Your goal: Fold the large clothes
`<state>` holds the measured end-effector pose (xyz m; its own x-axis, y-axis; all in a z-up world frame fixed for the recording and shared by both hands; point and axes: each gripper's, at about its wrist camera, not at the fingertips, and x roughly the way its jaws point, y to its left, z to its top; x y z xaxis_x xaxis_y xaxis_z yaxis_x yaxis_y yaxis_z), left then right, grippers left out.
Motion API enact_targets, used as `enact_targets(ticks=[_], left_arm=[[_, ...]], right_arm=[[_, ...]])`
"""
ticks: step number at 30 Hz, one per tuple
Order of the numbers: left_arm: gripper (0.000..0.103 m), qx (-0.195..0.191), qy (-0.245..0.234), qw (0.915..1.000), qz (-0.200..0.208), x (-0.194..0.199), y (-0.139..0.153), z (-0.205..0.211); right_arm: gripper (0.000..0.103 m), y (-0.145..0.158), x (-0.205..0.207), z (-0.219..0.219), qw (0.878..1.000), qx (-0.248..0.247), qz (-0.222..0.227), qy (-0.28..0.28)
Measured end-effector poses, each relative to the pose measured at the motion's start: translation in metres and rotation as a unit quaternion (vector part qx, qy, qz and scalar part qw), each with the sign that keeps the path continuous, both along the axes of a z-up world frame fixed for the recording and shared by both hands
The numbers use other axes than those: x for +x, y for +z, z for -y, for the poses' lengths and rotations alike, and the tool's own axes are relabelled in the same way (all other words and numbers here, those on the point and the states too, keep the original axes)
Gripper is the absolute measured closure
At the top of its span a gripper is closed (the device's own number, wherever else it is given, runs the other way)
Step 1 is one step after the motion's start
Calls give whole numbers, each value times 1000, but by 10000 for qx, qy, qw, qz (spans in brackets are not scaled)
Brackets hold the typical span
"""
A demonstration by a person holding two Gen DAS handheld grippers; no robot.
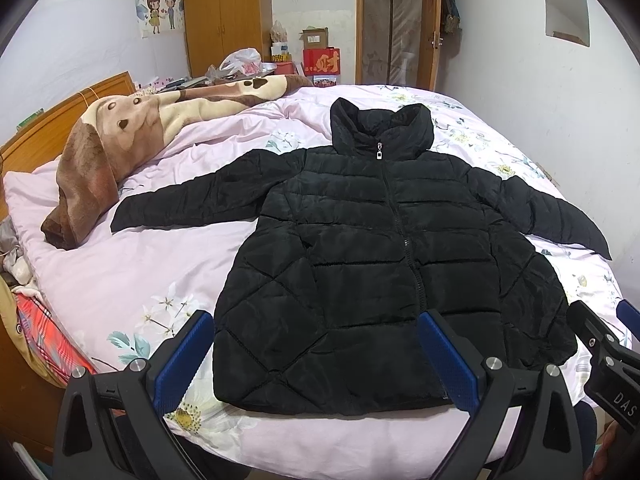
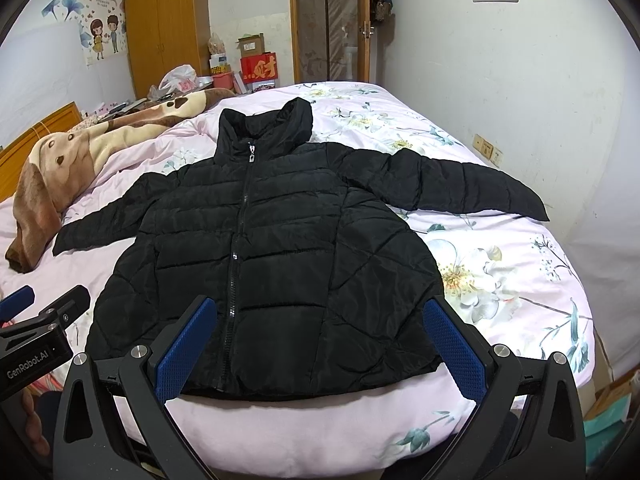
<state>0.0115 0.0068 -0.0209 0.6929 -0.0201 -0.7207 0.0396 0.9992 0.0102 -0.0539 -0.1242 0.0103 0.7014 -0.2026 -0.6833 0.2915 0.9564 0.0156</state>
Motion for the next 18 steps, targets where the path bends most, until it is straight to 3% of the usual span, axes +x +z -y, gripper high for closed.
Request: enact_targets(ticks=[7, 11, 18], left_arm=[[1, -77, -19, 9999, -101, 12, -9, -8], [1, -390, -87, 9988, -297, 35, -18, -31], [1, -651, 637, 9952, -356, 96, -32, -113]], right_arm=[[0, -10, 12, -4, 9999, -42, -102, 14], [0, -14, 29, -5, 9997, 131, -52, 210], [0, -9, 71, -26, 9957, 196, 409, 808]])
